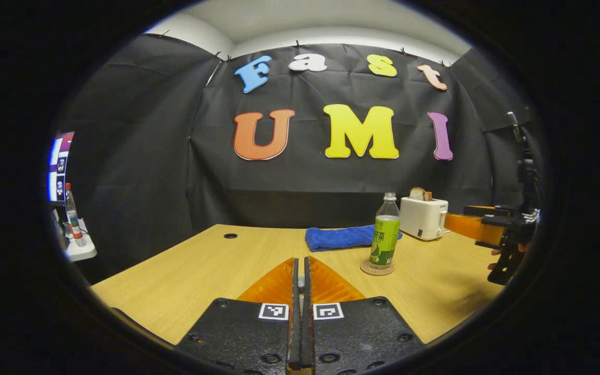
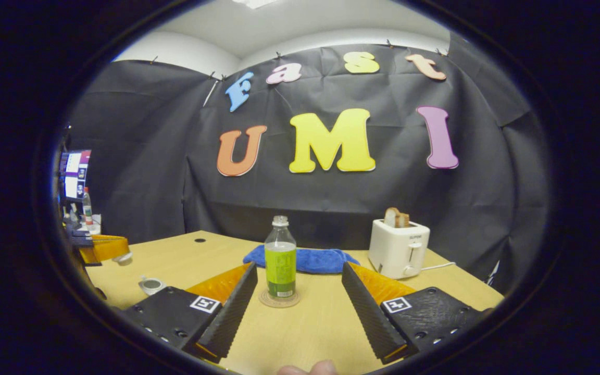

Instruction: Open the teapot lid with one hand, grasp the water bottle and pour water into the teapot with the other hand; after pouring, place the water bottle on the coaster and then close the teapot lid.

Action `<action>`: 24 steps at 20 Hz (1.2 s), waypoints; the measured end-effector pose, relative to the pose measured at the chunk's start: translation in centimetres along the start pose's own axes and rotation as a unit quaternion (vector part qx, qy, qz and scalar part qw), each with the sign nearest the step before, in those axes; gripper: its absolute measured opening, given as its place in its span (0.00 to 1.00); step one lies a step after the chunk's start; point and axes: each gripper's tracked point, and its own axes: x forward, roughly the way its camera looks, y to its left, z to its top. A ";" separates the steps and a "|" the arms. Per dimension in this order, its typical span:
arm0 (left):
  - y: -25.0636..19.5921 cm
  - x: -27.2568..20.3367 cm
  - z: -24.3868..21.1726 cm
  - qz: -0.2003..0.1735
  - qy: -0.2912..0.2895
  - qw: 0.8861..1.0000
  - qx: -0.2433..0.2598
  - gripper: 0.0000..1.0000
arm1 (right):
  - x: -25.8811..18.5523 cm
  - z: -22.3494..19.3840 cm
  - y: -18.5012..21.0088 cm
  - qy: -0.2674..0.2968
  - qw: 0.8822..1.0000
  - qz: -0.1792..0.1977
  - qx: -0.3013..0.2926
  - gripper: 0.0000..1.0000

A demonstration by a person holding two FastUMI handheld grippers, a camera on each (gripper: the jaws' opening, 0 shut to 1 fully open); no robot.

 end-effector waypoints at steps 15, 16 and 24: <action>-0.2 3.2 -5.2 0.011 0.044 0.999 -0.006 0.04 | -3.0 -1.4 -1.7 -0.013 1.000 -0.022 -0.018 0.98; -0.3 3.1 -5.2 0.011 0.046 0.999 -0.006 0.04 | -3.0 -1.4 -1.7 -0.012 1.000 -0.022 -0.018 0.98; -0.5 3.3 -6.5 0.018 0.062 0.998 -0.009 0.06 | -3.4 -1.8 -1.8 -0.011 1.000 -0.020 -0.011 0.98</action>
